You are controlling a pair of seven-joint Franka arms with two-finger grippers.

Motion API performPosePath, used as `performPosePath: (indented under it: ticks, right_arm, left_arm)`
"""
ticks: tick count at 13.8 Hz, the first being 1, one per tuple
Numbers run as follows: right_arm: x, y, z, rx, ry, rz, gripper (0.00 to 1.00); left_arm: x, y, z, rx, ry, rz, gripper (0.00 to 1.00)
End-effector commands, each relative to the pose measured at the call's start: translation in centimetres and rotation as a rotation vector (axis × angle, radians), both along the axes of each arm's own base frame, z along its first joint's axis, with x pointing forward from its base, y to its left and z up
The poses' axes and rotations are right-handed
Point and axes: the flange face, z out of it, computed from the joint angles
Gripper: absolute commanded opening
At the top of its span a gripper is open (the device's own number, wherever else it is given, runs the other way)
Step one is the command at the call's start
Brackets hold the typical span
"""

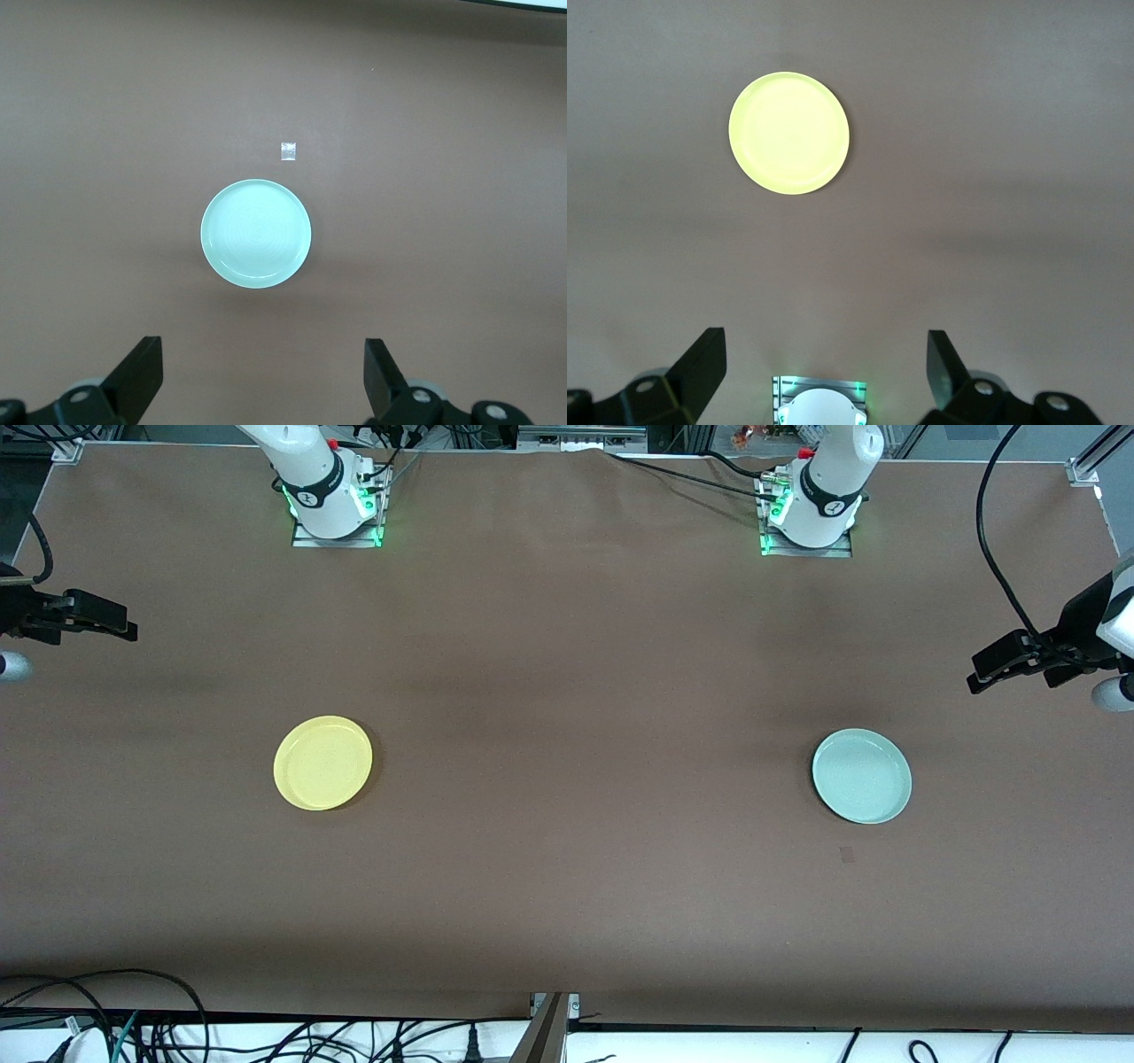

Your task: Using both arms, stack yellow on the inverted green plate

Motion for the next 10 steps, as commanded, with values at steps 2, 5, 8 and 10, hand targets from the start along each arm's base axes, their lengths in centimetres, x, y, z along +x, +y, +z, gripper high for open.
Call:
performPosePath:
  ticks: [2, 5, 8, 10]
  right_arm:
    - [0.3, -0.3, 0.4, 0.005, -0.005, 0.006, 1.00]
    - [0.3, -0.3, 0.4, 0.005, -0.005, 0.006, 1.00]
    - [0.3, -0.3, 0.4, 0.005, -0.005, 0.006, 1.00]
    - [0.3, -0.3, 0.4, 0.005, -0.005, 0.006, 1.00]
  left_arm:
    - [0.2, 0.0, -0.4, -0.027, 0.020, 0.000, 1.00]
    - [0.4, 0.4, -1.5, -0.024, 0.061, -0.002, 1.00]
    - [0.2, 0.0, -1.7, -0.023, 0.075, -0.002, 1.00]
    - [0.3, 0.0, -1.7, -0.023, 0.075, -0.009, 1.00]
